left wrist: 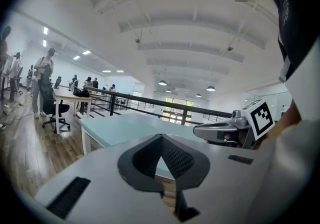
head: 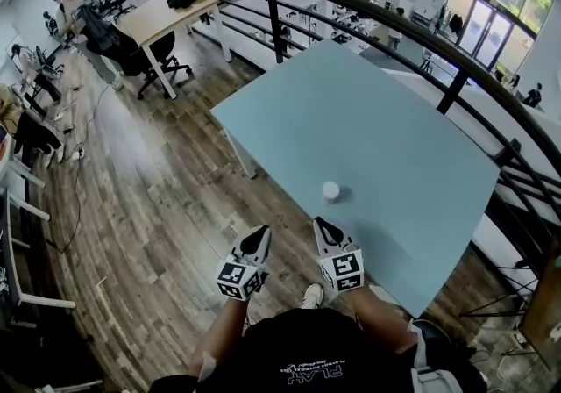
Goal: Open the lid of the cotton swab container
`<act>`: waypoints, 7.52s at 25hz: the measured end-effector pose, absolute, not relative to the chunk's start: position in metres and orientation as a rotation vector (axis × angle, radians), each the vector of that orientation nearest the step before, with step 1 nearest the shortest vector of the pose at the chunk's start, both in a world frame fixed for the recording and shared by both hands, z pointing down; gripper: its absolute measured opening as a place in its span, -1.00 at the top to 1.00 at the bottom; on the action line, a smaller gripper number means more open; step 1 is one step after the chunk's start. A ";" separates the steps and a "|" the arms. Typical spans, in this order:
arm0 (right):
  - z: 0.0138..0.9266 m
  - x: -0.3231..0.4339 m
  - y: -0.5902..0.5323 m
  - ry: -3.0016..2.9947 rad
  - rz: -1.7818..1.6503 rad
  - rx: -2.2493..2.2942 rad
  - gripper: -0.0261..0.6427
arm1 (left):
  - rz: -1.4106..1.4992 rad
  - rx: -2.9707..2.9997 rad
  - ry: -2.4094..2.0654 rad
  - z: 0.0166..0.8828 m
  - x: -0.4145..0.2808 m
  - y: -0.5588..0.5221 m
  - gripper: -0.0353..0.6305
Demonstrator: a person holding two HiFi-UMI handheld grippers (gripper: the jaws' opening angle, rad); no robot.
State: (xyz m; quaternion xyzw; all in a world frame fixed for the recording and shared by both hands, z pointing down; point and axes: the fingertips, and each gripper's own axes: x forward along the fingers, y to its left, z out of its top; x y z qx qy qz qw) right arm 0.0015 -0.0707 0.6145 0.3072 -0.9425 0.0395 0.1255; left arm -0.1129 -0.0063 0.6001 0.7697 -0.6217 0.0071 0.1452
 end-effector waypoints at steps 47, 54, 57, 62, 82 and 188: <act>0.621 -0.037 -0.176 -2.643 0.203 1.146 0.86 | 0.057 2.385 -1.479 0.620 -0.150 -0.140 0.86; 0.617 -0.052 -0.187 -2.612 0.233 1.284 0.86 | 0.055 2.467 -1.386 0.620 -0.170 -0.153 0.86; 0.609 -0.062 -0.199 -2.613 0.214 1.338 0.86 | 0.054 2.505 -1.342 0.618 -0.177 -0.164 0.86; 0.604 -0.061 -0.200 -2.568 0.199 1.424 0.86 | 0.049 2.549 -1.278 0.613 -0.186 -0.173 0.86; 0.615 -0.009 -0.214 -2.495 0.213 1.442 0.86 | 0.073 2.568 -1.272 0.599 -0.144 -0.200 0.86; 0.643 0.002 -0.233 -2.538 0.218 1.198 0.18 | 0.026 2.447 -1.335 0.607 -0.112 -0.220 0.86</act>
